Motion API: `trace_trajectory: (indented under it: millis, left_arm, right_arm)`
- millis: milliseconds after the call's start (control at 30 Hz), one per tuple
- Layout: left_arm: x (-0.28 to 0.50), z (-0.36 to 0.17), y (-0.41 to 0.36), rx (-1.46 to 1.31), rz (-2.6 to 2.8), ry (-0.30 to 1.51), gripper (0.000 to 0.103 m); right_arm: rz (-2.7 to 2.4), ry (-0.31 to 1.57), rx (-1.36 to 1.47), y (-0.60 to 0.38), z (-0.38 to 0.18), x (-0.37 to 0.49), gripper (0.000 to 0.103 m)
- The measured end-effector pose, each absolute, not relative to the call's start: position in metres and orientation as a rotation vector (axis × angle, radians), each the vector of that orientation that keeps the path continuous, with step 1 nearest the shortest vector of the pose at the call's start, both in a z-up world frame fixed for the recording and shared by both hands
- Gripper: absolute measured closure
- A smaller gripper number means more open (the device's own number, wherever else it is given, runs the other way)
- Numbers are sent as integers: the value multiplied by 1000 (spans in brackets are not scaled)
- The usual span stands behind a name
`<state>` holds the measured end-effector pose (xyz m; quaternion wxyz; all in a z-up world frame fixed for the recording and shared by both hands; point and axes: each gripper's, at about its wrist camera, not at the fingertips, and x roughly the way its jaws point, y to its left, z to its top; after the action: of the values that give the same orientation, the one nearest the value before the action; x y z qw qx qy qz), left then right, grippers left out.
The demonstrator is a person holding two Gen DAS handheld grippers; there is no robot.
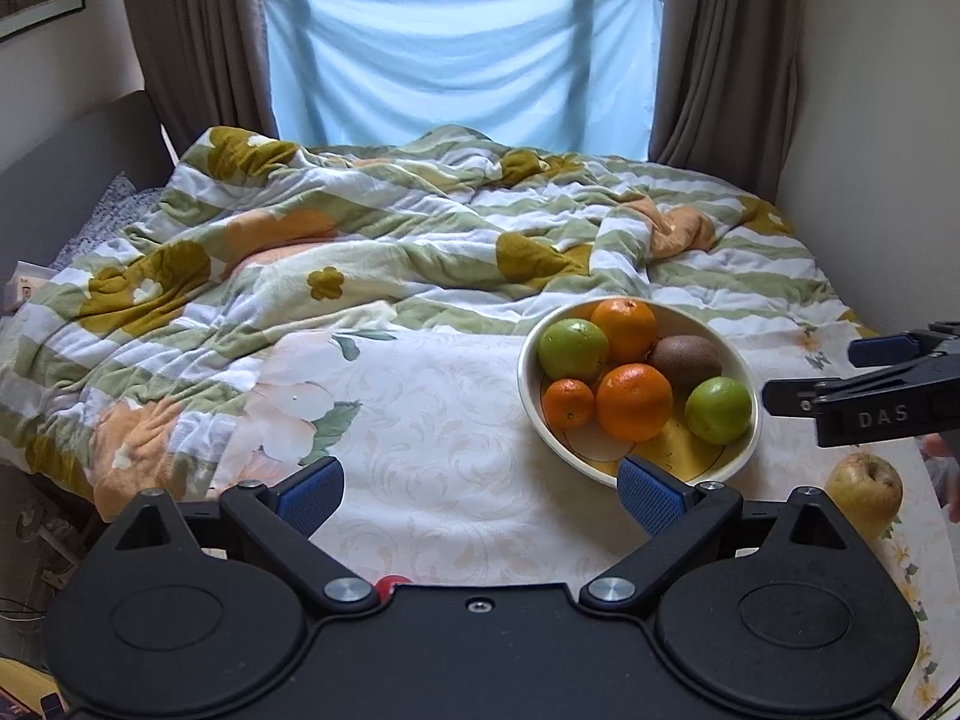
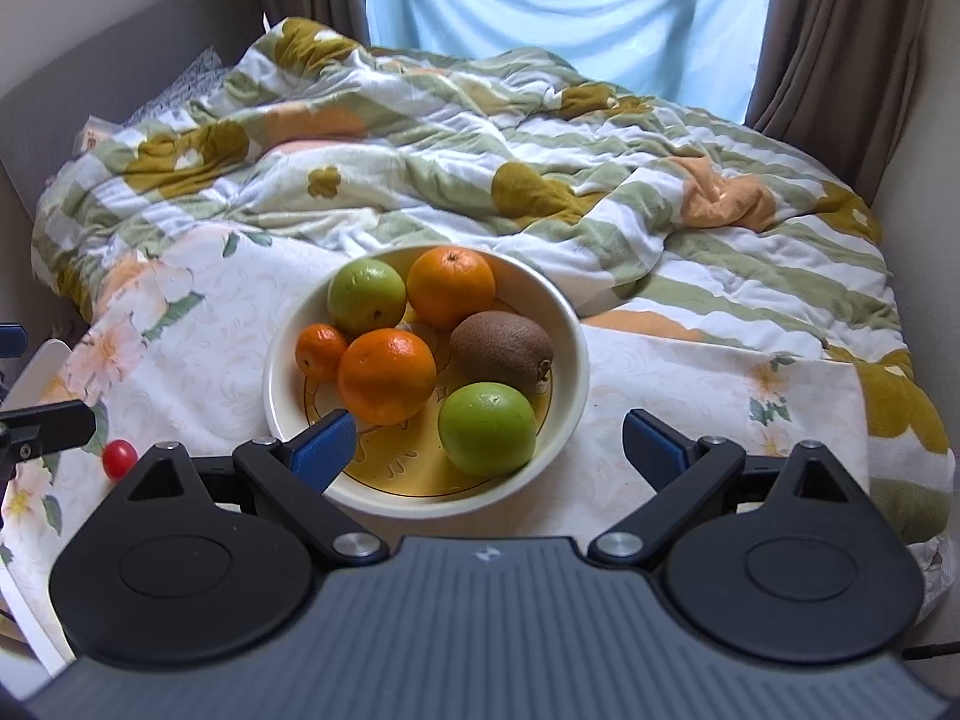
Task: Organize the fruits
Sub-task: 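Grasp a red tomato with the left tool while the right tool grasps the brown apple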
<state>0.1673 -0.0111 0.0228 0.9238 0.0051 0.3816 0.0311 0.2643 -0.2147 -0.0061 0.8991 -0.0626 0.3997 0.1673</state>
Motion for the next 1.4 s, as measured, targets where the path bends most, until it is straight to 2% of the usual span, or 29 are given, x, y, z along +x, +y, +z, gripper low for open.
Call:
trace_trajectory:
  millis: [400,600,1200,1300,1400]
  left_arm:
    - [131,46,-29,-13,157,724,3]
    - [114,37,-39,-31,195,734,3]
    - [75,-43,-62,-128,270,840,3]
    - [73,-58,-63,-144,284,867,10]
    - [72,-71,-63,-178,267,884,22]
  right_arm:
    - [355,777,-112,-248,35,229,0]
    - [367,764,-117,-265,43,209,0]
    - [344,820,-132,-314,-24,180,0]
    - [344,830,-128,-319,-35,181,0]
    - [342,848,-118,-322,-44,184,0]
